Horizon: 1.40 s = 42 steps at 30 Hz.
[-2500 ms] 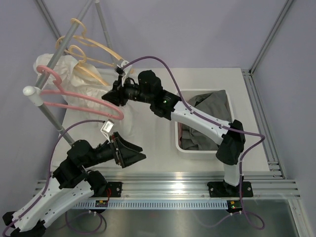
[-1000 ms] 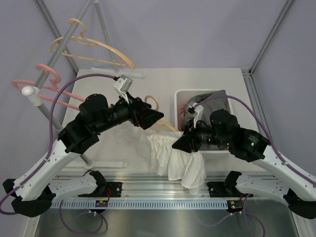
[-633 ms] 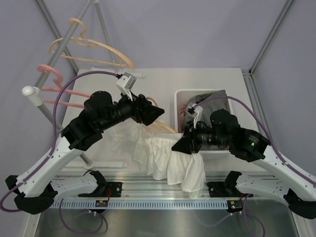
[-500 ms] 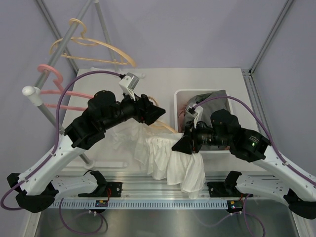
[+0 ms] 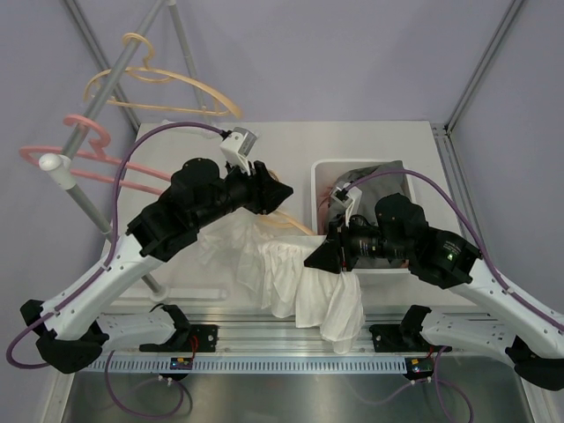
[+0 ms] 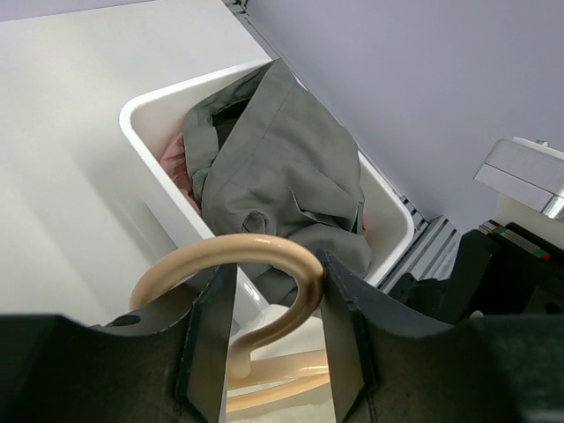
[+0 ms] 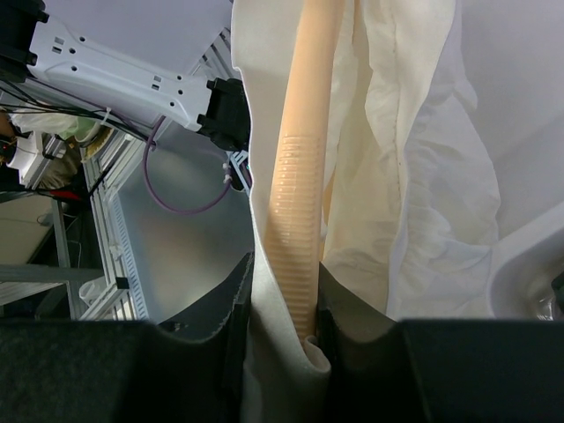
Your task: Remove the skirt from the hanger
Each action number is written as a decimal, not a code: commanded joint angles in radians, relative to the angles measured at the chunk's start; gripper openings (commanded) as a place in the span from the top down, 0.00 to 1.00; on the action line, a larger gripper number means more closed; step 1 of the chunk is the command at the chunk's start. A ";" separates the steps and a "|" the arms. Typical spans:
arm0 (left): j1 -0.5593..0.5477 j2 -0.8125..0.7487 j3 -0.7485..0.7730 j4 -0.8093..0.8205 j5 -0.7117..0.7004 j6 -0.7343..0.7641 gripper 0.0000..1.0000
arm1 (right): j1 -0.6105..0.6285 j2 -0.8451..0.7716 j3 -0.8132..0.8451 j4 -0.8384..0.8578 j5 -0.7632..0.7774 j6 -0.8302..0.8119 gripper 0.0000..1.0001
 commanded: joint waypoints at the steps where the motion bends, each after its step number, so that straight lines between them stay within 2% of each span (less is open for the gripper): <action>1: -0.004 0.003 0.040 0.063 -0.053 -0.003 0.60 | -0.004 -0.012 0.057 0.096 -0.031 0.001 1.00; 3: -0.010 -0.002 0.039 0.062 -0.076 -0.003 0.61 | -0.004 -0.016 0.054 0.096 -0.026 0.006 1.00; 6: -0.014 -0.002 0.044 0.054 -0.095 -0.003 0.70 | -0.004 -0.018 0.046 0.096 -0.017 0.009 1.00; 7: -0.015 0.001 0.046 0.049 -0.095 -0.004 0.86 | -0.004 -0.018 0.045 0.094 -0.014 0.010 1.00; 8: -0.015 0.000 0.047 0.043 -0.095 -0.001 0.97 | -0.004 -0.018 0.045 0.091 -0.009 0.012 1.00; 10: -0.015 -0.002 0.044 0.042 -0.101 -0.003 1.00 | -0.004 -0.019 0.042 0.087 0.009 0.015 1.00; 11: -0.015 -0.003 0.044 0.040 -0.102 -0.001 1.00 | -0.003 -0.022 0.040 0.085 0.018 0.016 0.95; 12: -0.015 -0.003 0.046 0.035 -0.112 -0.001 1.00 | -0.004 -0.021 0.039 0.075 0.032 0.020 0.85; 13: -0.017 -0.005 0.049 0.031 -0.118 -0.001 1.00 | -0.004 -0.022 0.043 0.065 0.041 0.021 0.58; 15: -0.017 -0.003 0.055 0.016 -0.132 0.005 1.00 | -0.004 -0.022 0.046 0.033 0.069 0.017 0.32; 16: -0.015 -0.003 0.064 0.011 -0.136 0.007 1.00 | -0.003 -0.027 0.046 0.024 0.077 0.012 0.03; 17: -0.017 -0.003 0.072 0.005 -0.138 0.014 1.00 | -0.004 -0.036 0.046 0.001 0.083 -0.003 0.01; 29: -0.017 0.004 0.187 -0.038 -0.139 0.030 1.00 | -0.004 -0.240 -0.064 -0.146 0.229 -0.068 0.00; 35: -0.017 -0.006 0.199 -0.067 -0.153 0.037 1.00 | -0.004 -0.301 -0.107 -0.195 0.229 -0.031 0.01; 39: -0.015 -0.012 0.201 -0.072 -0.161 0.042 1.00 | -0.004 -0.324 -0.116 -0.212 0.221 -0.022 0.09; 40: -0.015 -0.012 0.201 -0.070 -0.159 0.040 1.00 | -0.004 -0.328 -0.118 -0.215 0.218 -0.022 0.18; 42: -0.015 -0.009 0.202 -0.072 -0.159 0.043 1.00 | -0.003 -0.326 -0.115 -0.223 0.209 -0.022 0.30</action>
